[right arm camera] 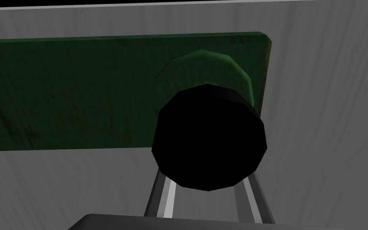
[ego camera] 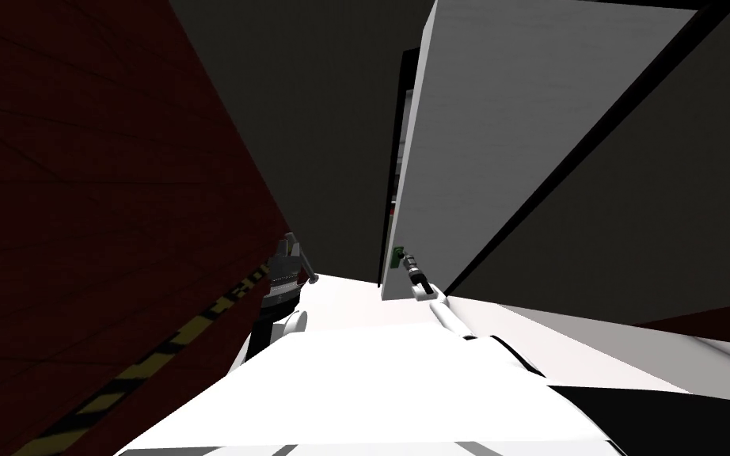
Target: Pull the door open
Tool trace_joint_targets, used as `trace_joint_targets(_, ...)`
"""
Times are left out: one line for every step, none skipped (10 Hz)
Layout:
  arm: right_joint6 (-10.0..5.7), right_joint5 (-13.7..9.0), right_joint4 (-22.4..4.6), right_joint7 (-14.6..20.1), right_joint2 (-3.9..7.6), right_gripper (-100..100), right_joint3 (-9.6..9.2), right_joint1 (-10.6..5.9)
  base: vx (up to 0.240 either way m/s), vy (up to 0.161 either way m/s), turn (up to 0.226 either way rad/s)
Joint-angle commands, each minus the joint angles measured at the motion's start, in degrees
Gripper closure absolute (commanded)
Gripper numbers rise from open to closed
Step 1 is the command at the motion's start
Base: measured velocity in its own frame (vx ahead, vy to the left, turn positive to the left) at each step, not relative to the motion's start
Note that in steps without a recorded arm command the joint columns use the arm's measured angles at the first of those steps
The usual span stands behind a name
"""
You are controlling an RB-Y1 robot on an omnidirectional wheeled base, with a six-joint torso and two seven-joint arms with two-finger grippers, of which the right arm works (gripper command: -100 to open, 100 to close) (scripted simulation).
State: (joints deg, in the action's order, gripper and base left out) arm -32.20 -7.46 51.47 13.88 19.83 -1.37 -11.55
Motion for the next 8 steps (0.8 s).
trace_joint_targets(-0.26, -2.0, -0.5, 2.7, -0.38, 100, -0.56, -1.14, -0.060, -0.038, 0.069)
trace_joint_targets(-0.07, -3.7, -0.9, 4.2, -0.52, 100, -0.85, -1.58, -0.085, -0.054, 0.177)
trace_joint_targets(-0.07, -3.7, -0.9, 4.7, -0.52, 100, -0.85, -1.58, -0.062, -0.047, 0.073)
trace_joint_targets(0.12, -5.5, -1.2, 6.8, -0.66, 100, -1.14, -2.03, -0.059, -0.034, 0.076)
trace_joint_targets(0.31, -7.2, -1.6, 8.2, -0.80, 100, -1.43, -2.47, -0.080, -0.050, 0.143)
trace_joint_targets(0.31, -7.2, -1.6, 8.9, -0.80, 100, -1.43, -2.47, -0.070, -0.042, 0.068)
trace_joint_targets(0.50, -8.9, -2.0, 11.0, -0.93, 100, -1.70, -2.90, -0.068, -0.035, 0.091)
trace_joint_targets(0.68, -10.6, -2.4, 12.7, -1.07, 100, -1.98, -3.33, -0.086, -0.052, 0.143)
